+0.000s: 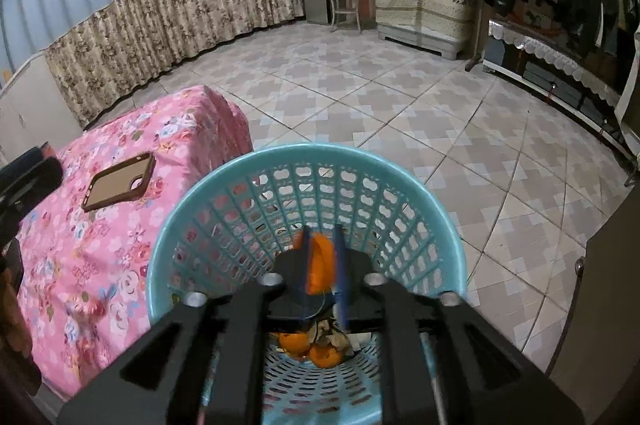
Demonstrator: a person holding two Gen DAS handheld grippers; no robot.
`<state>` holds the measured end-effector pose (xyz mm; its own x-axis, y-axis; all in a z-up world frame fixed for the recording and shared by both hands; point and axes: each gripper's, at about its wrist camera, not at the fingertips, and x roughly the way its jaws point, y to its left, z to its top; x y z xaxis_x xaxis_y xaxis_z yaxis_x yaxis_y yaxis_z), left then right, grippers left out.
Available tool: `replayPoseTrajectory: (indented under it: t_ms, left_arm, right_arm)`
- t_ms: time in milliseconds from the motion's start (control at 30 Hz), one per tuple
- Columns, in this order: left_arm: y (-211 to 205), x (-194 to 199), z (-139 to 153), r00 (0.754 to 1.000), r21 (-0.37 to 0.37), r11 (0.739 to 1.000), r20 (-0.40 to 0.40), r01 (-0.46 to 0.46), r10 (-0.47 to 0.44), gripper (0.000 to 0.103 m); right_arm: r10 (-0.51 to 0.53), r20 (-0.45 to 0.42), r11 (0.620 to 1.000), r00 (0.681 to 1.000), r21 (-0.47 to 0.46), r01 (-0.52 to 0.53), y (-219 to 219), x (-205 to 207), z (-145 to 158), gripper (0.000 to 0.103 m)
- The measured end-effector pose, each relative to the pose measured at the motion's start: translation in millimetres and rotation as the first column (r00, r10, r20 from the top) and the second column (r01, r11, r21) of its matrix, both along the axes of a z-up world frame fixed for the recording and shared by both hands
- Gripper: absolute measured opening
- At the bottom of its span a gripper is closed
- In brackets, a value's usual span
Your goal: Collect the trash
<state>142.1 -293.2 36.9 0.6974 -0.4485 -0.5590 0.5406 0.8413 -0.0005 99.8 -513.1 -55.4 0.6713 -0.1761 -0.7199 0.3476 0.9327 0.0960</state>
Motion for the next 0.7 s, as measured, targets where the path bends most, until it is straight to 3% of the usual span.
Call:
replayPoseTrajectory:
  t_ms: [33, 167, 267, 433, 700]
  left_arm:
    - [4.9, -0.4, 0.9, 1.000, -0.002, 1.000, 0.002, -0.007, 0.007, 0.095]
    - [29.5, -4.9, 4.8, 0.999, -0.012, 0.999, 0.017, -0.039, 0.039, 0.097]
    - [50.9, -14.3, 9.8, 0.997, -0.022, 0.997, 0.025, -0.070, 0.071, 0.097]
    - [98.1, -39.4, 13.1, 0.990, -0.029, 0.991, 0.054, -0.132, 0.133, 0.098]
    - [197.9, -89.6, 9.0, 0.944, -0.030, 0.949, 0.095, -0.315, 0.316, 0.098]
  right_arm:
    - [-0.010, 0.009, 1.000, 1.000, -0.016, 0.010, 3.1, -0.9, -0.4, 0.080]
    - [-0.008, 0.016, 1.000, 1.000, -0.029, 0.008, 13.6, -4.8, -1.7, 0.082]
    - [0.003, 0.041, 0.998, 0.999, -0.067, 0.000, 30.6, -12.1, 7.0, 0.092]
    - [0.038, 0.147, 0.993, 0.988, -0.112, -0.022, 74.4, -35.8, 34.7, 0.098]
    - [0.159, 0.264, 0.984, 0.951, -0.124, -0.130, 176.4, -68.1, 53.6, 0.098]
